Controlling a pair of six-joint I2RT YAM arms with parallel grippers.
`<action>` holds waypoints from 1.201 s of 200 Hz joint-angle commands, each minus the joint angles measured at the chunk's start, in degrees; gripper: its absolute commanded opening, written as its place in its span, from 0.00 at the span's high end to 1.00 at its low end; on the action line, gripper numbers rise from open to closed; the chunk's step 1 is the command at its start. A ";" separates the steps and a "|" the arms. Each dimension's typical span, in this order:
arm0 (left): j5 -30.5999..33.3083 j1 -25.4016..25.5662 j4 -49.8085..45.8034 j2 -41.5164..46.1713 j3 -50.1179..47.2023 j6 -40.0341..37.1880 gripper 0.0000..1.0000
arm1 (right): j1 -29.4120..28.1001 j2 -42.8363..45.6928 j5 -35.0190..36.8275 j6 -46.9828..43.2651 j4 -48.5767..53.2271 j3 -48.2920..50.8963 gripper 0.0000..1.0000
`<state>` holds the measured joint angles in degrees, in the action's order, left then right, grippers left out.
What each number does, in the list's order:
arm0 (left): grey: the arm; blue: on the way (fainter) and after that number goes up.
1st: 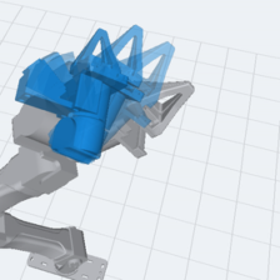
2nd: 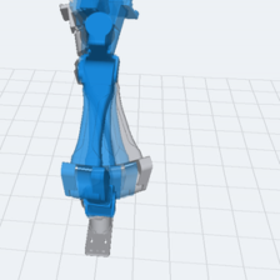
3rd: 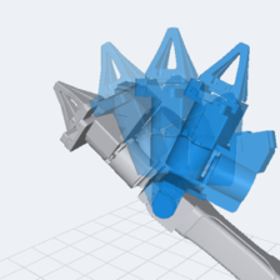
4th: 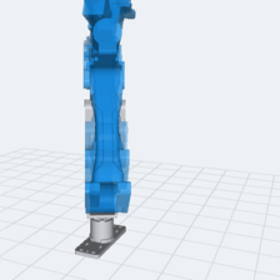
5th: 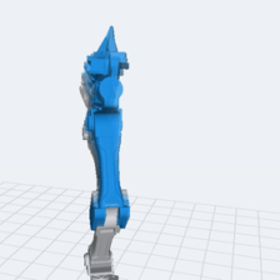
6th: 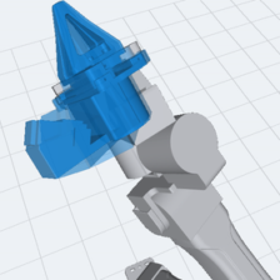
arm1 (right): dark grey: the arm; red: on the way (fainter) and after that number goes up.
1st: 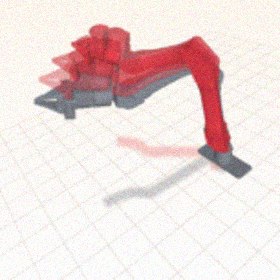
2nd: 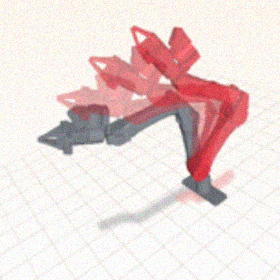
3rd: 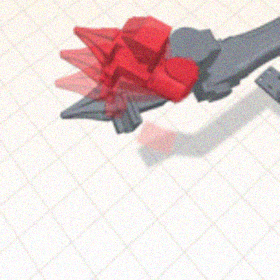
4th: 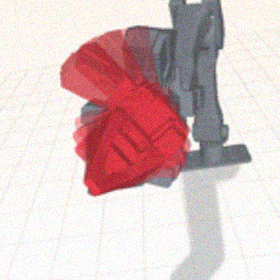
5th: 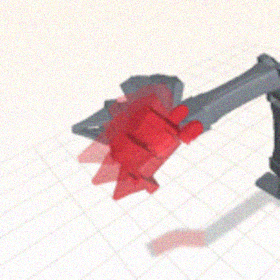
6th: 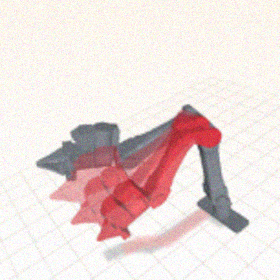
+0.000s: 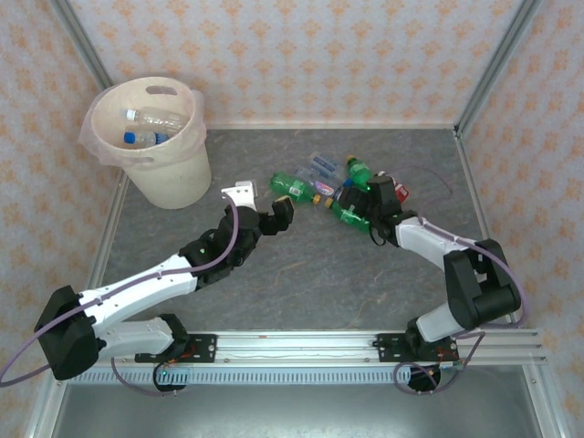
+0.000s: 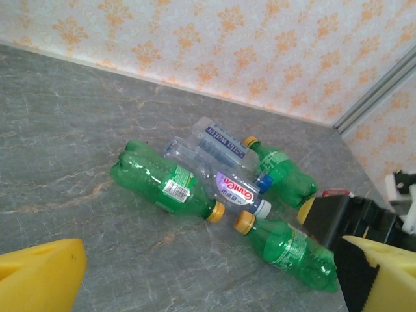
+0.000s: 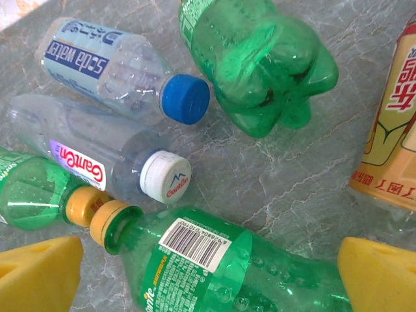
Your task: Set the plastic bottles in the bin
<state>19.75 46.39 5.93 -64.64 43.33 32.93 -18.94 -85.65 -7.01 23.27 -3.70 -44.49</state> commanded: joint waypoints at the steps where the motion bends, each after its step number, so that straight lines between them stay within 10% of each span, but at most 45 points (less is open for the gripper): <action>1: 1.98 0.11 1.13 2.08 -1.52 2.18 0.01 | 0.30 -0.84 -0.96 -1.19 -0.77 -1.45 0.00; 240: 2.07 0.15 4.31 1.71 -3.94 3.73 0.01 | -7.86 0.13 -0.39 -5.24 0.92 5.28 0.04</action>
<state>21.41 46.39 8.49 -63.46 40.01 35.18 -26.39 -85.41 -7.31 19.92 -2.04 -39.94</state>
